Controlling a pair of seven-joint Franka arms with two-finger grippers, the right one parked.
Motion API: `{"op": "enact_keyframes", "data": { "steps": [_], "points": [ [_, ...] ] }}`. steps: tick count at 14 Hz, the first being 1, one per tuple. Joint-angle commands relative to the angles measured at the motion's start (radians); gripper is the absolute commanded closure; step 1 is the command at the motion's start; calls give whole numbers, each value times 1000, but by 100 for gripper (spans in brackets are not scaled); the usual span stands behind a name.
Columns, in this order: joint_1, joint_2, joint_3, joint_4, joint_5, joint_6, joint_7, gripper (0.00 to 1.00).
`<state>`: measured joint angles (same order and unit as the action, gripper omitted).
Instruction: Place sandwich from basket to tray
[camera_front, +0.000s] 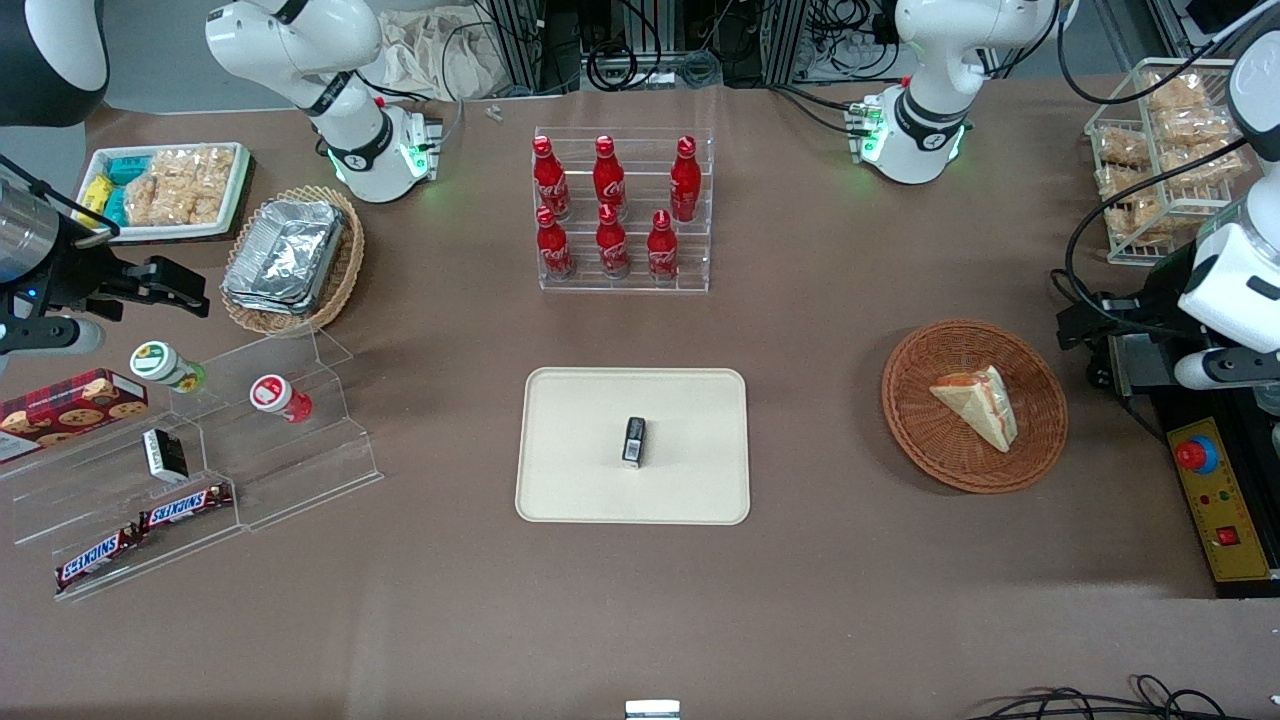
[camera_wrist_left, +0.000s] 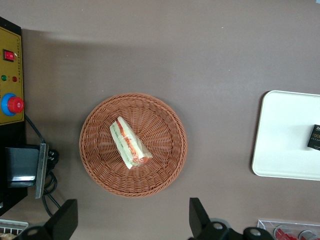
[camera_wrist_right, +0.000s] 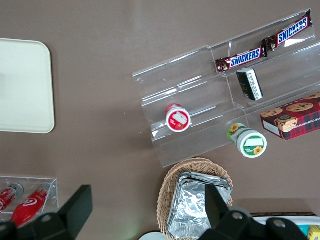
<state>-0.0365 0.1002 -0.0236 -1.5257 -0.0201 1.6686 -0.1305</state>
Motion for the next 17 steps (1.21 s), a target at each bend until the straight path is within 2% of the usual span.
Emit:
{"op": "enact_keyframes", "data": {
  "steps": [1, 6, 12, 13, 17],
  "points": [
    [0, -5, -2, 18, -3, -27, -6, 0],
    [3, 1, 4, 19, -1, -27, 40, 0],
    [6, 4, 11, 24, 22, -53, -54, 0],
    [3, 4, 48, 18, 17, -70, -63, 0],
    [4, -10, 63, -75, 11, -75, -316, 0]
  ]
}}
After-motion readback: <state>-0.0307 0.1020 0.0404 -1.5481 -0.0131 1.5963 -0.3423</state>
